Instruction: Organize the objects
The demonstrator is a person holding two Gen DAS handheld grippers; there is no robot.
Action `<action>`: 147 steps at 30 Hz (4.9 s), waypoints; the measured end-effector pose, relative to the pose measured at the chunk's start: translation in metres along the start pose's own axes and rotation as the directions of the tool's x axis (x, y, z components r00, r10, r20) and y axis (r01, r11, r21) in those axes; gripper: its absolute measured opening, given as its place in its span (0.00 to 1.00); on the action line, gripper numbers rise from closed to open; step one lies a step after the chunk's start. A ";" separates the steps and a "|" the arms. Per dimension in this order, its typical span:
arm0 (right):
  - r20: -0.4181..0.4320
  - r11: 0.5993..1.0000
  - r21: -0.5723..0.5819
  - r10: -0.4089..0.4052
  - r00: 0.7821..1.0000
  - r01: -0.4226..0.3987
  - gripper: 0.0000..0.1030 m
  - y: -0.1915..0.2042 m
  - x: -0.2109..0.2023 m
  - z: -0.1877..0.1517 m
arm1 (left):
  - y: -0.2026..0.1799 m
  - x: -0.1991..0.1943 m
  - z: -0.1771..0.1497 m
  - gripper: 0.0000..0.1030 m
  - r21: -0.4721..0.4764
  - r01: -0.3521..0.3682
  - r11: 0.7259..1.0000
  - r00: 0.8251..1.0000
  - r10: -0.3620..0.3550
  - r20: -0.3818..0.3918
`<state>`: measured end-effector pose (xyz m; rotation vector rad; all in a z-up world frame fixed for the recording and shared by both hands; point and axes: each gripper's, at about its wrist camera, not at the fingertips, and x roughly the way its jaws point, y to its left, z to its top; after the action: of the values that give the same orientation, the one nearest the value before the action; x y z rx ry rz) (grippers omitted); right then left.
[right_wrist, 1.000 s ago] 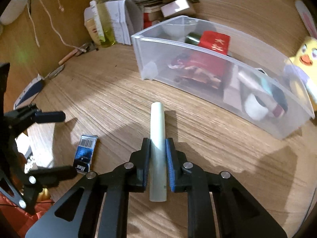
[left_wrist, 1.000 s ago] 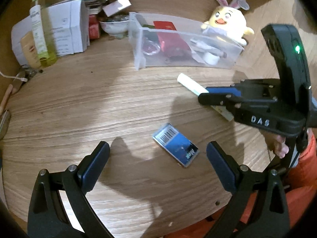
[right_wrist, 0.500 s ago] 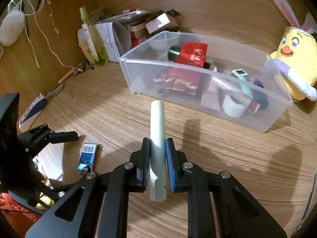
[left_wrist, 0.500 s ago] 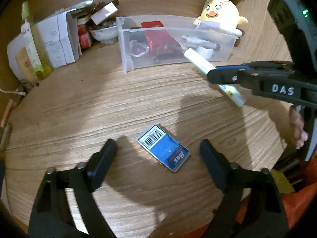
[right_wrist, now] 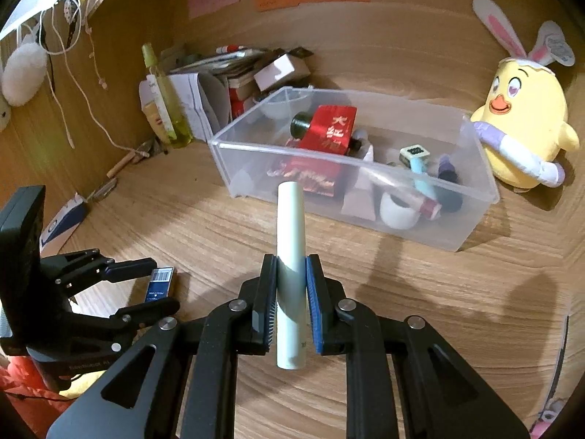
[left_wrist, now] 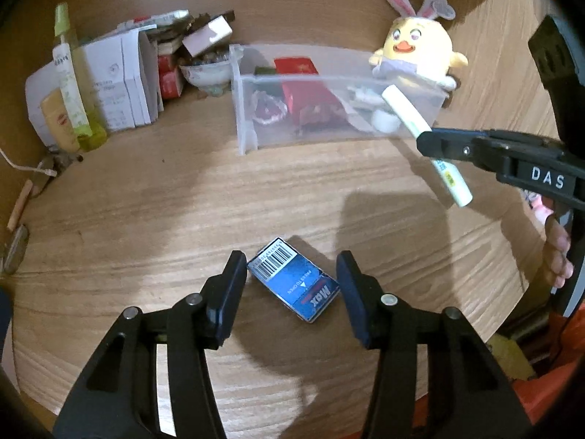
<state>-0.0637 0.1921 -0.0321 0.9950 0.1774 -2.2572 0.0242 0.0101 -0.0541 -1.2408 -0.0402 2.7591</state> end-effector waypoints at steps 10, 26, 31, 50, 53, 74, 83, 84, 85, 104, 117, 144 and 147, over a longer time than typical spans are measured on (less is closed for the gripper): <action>0.079 1.000 0.022 0.004 0.997 -0.006 0.14 -0.007 -0.018 0.012 | -0.001 -0.018 0.030 0.49 0.001 -0.019 1.000 0.994 0.019 0.104; 0.210 0.998 0.054 -0.027 0.977 0.016 0.14 -0.024 -0.049 0.041 | -0.012 -0.031 0.087 0.49 -0.021 -0.005 1.000 0.967 0.010 0.253; 0.248 0.998 0.058 -0.026 0.968 0.012 0.14 -0.029 -0.056 0.050 | -0.013 -0.033 0.105 0.49 -0.025 -0.012 1.000 0.959 0.018 0.284; 0.327 0.995 0.054 -0.096 0.940 0.083 0.14 -0.053 -0.059 0.097 | -0.006 -0.002 0.158 0.49 -0.046 -0.015 0.999 0.954 0.028 0.300; 0.306 0.994 0.047 -0.112 0.946 0.102 0.14 -0.056 -0.048 0.101 | -0.003 0.010 0.161 0.49 -0.048 -0.020 0.999 0.960 0.033 0.278; 0.112 0.987 0.063 -0.152 0.982 0.146 0.14 -0.081 0.046 0.103 | -0.001 0.082 0.169 0.49 -0.015 -0.016 1.000 0.990 0.018 0.142; 0.043 0.989 0.036 -0.145 0.988 0.144 0.14 -0.077 0.066 0.098 | -0.003 0.094 0.163 0.49 0.013 -0.009 1.000 0.995 0.007 0.100; 0.038 0.990 0.031 -0.142 0.989 0.141 0.14 -0.076 0.067 0.098 | -0.003 0.094 0.163 0.49 0.015 -0.009 1.000 0.995 0.007 0.102; 0.034 0.990 0.028 -0.140 0.990 0.139 0.14 -0.076 0.068 0.098 | -0.004 0.093 0.162 0.49 0.017 -0.008 1.000 0.994 0.006 0.105; 0.101 0.993 0.038 -0.115 0.988 0.112 0.33 -0.067 0.017 0.092 | -0.012 0.057 0.161 0.64 0.020 0.014 1.000 0.986 -0.017 0.165; 0.188 0.989 0.024 -0.150 0.971 0.148 0.79 -0.050 -0.022 0.079 | -0.014 0.017 0.146 0.92 0.019 -0.002 1.000 0.969 -0.002 0.245; 0.182 0.984 0.032 -0.179 0.967 0.176 0.87 -0.041 -0.037 0.051 | -0.014 0.000 0.124 0.95 0.009 0.009 1.000 0.969 -0.011 0.247; 0.182 0.985 0.031 -0.174 0.968 0.171 0.87 -0.041 -0.037 0.050 | -0.014 0.001 0.123 0.95 0.009 0.011 1.000 0.971 -0.013 0.240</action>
<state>-0.1014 0.2247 0.0228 0.7993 0.1720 -2.4980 -0.0671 0.0268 0.0273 -0.8943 -0.0584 2.8794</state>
